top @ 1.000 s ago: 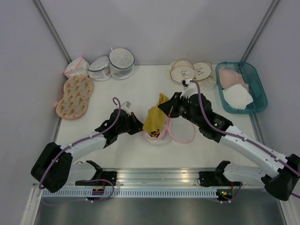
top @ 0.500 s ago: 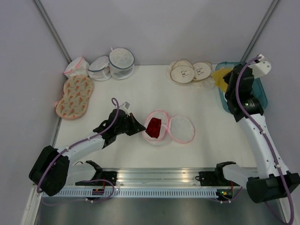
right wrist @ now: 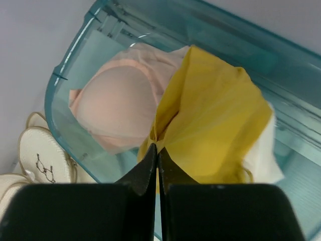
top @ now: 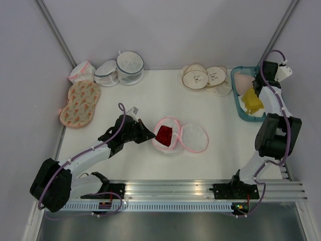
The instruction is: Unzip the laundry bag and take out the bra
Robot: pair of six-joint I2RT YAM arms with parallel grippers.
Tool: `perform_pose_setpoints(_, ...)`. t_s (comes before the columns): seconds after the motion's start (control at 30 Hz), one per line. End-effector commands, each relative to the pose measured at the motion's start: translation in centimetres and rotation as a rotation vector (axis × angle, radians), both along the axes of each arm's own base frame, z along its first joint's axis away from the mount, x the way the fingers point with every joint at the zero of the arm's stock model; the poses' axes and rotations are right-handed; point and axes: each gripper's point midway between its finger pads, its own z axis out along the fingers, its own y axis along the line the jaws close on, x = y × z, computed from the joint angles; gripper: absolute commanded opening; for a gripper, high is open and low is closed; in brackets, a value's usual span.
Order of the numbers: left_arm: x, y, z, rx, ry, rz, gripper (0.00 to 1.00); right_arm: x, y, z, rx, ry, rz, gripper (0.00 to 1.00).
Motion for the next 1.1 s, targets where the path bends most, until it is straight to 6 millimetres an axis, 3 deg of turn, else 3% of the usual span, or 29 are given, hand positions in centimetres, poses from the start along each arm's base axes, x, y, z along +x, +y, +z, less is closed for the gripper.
perform_pose_setpoints(0.0, 0.8, -0.7, 2.6, -0.026, -0.069, -0.034, 0.02, 4.4, 0.6, 3.7, 0.029, -0.134, 0.052, 0.00)
perform_pose_setpoints(0.03, 0.9, -0.7, 2.7, -0.026, -0.069, -0.032, 0.02, 5.2, 0.5, 2.4, 0.036, -0.110, 0.055, 0.01)
perform_pose_setpoints(0.1, 0.9, -0.7, 3.1, -0.029, -0.075, -0.034, 0.02, 6.6, 0.9, 3.2, 0.045, -0.126, 0.098, 0.24)
perform_pose_setpoints(0.13, 0.9, -0.8, 3.4, -0.035, -0.079, -0.037, 0.02, 7.1, 1.1, 2.7, 0.053, -0.118, 0.115, 0.39)
perform_pose_setpoints(0.17, 0.9, -0.8, 3.5, -0.037, -0.082, -0.037, 0.02, 7.7, 1.3, 3.8, 0.038, -0.131, 0.150, 0.64)
perform_pose_setpoints(0.27, 0.9, -0.9, 4.2, -0.047, -0.098, -0.040, 0.02, 7.8, 2.6, 5.5, -0.001, -0.113, 0.204, 0.88)
perform_pose_setpoints(0.33, 0.9, -0.9, 4.4, -0.049, -0.105, -0.042, 0.02, 7.0, 4.5, 8.4, -0.050, -0.138, 0.258, 0.97)
perform_pose_setpoints(0.37, 0.9, -0.8, 4.7, -0.052, -0.113, -0.043, 0.02, 6.4, 5.6, 8.1, -0.052, -0.128, 0.290, 0.98)
perform_pose_setpoints(0.4, 0.8, -0.8, 4.7, -0.052, -0.113, -0.043, 0.02, 5.6, 7.8, 10.8, -0.086, -0.171, 0.367, 0.98)
perform_pose_setpoints(0.43, 0.8, -0.8, 4.7, -0.053, -0.114, -0.044, 0.02, 5.1, 9.4, 11.2, -0.092, -0.180, 0.428, 0.98)
perform_pose_setpoints(0.47, 0.8, -0.7, 4.6, -0.052, -0.114, -0.041, 0.02, 4.2, 11.8, 10.1, -0.078, -0.158, 0.515, 0.97)
perform_pose_setpoints(0.5, 0.8, -0.7, 4.6, -0.051, -0.115, -0.040, 0.02, 3.5, 15.6, 10.1, -0.096, -0.144, 0.609, 0.97)
perform_pose_setpoints(0.53, 0.8, -0.7, 4.6, -0.051, -0.116, -0.039, 0.02, 2.0, 18.2, 11.4, -0.137, -0.152, 0.681, 0.97)
perform_pose_setpoints(0.57, 0.7, -0.6, 4.2, -0.050, -0.109, -0.037, 0.02, 0.6, 20.9, 9.1, -0.129, -0.103, 0.756, 0.96)
perform_pose_setpoints(0.6, 0.7, -0.6, 4.2, -0.055, -0.112, -0.036, 0.02, -1.3, 26.0, 9.6, -0.135, -0.124, 0.877, 0.95)
perform_pose_setpoints(0.63, 0.6, -0.6, 4.1, -0.057, -0.112, -0.036, 0.02, -2.6, 28.2, 8.8, -0.134, -0.110, 0.932, 0.95)
perform_pose_setpoints(0.67, 0.5, -0.5, 3.9, -0.053, -0.108, -0.035, 0.02, -5.0, 32.4, 6.4, -0.122, -0.074, 1.031, 0.94)
perform_pose_setpoints(0.7, 0.4, -0.5, 3.9, -0.056, -0.111, -0.035, 0.02, -6.7, 34.4, 6.8, -0.114, -0.101, 1.084, 0.94)
perform_pose_setpoints(0.73, 0.4, -0.4, 3.8, -0.055, -0.113, -0.030, 0.02, -8.7, 36.1, 4.4, -0.098, -0.062, 1.137, 0.94)
perform_pose_setpoints(0.77, 0.2, -0.2, 3.3, -0.050, -0.106, -0.029, 0.02, -11.0, 39.5, 4.1, -0.085, -0.076, 1.226, 0.94)
perform_pose_setpoints(0.9, 0.0, 0.4, 2.7, -0.040, -0.107, -0.006, 0.02, -17.9, 44.3, 2.9, -0.043, -0.077, 1.384, 0.90)
perform_pose_setpoints(1.0, -0.1, 0.9, 1.8, -0.022, -0.090, 0.015, 0.02, -21.4, 46.0, 1.5, -0.010, -0.050, 1.440, 0.86)
perform_pose_setpoints(1.07, -0.1, 1.0, 0.9, -0.006, -0.067, 0.027, 0.02, -22.5, 46.5, 0.3, 0.005, -0.035, 1.459, 0.81)
